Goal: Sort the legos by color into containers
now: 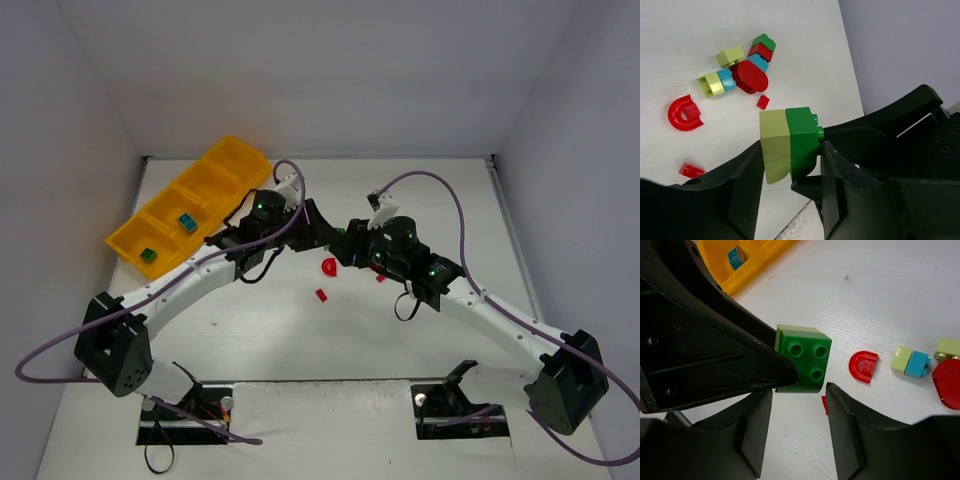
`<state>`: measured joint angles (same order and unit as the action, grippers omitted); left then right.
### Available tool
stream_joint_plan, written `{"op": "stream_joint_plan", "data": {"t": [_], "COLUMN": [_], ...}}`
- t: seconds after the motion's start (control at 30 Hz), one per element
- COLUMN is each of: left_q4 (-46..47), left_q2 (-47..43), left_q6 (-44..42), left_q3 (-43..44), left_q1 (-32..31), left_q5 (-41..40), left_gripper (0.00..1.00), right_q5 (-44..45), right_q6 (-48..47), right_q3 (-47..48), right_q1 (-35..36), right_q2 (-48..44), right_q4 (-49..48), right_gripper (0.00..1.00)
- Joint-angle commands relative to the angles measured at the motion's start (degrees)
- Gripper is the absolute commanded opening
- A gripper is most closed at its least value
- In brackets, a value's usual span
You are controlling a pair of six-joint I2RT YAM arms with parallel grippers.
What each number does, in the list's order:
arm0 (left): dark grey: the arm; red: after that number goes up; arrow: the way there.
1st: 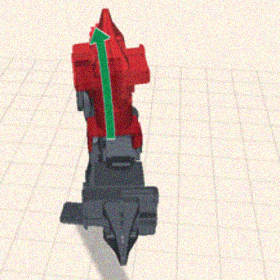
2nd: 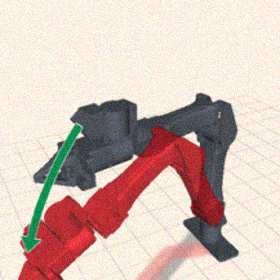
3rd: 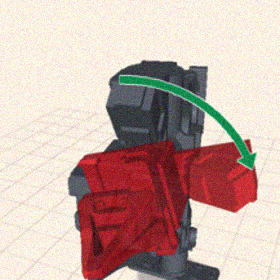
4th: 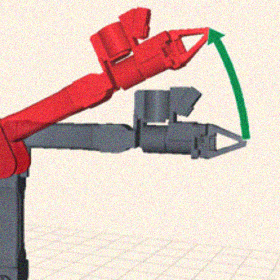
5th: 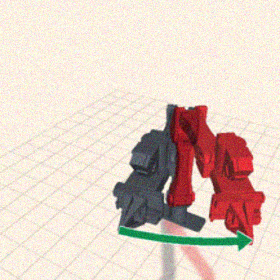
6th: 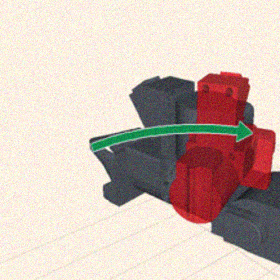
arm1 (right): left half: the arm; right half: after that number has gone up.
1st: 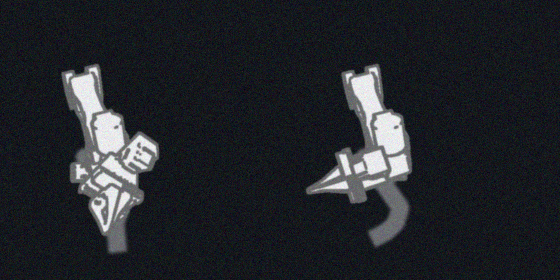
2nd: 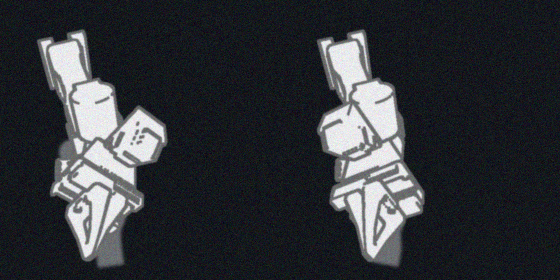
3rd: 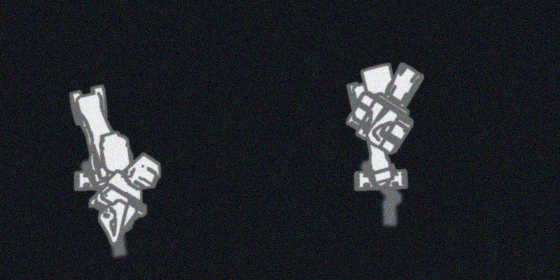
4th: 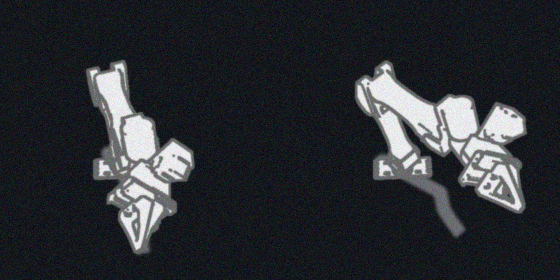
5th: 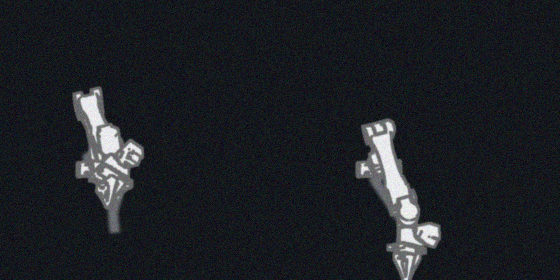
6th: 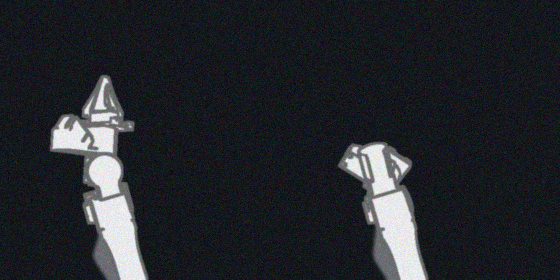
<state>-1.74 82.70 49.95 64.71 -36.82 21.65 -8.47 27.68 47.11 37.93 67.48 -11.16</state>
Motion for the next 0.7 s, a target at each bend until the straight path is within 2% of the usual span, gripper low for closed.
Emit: {"op": "stream_joint_plan", "data": {"t": [0.0,0.47,0.67], "left_q4": [4.37,7.01,7.63], "left_q2": [-3.24,-2.98,-3.42], "left_q6": [-0.30,-0.38,-0.38], "left_q3": [0.16,-1.60,-2.30], "left_q1": [-0.10,-0.18,-0.18], "left_q5": [2.26,3.14,3.40], "left_gripper": [0.24,0.24,0.24], "right_q5": [-0.32,-0.67,-0.32], "right_q6": [1.06,1.50,1.76], "right_q3": [2.63,3.25,3.34], "right_q1": [0.04,-0.23,-0.58], "right_q2": [-0.86,-0.16,0.10], "right_q4": [-7.30,-7.91,-8.18], "right_gripper": [0.42,0.40,0.43]}}
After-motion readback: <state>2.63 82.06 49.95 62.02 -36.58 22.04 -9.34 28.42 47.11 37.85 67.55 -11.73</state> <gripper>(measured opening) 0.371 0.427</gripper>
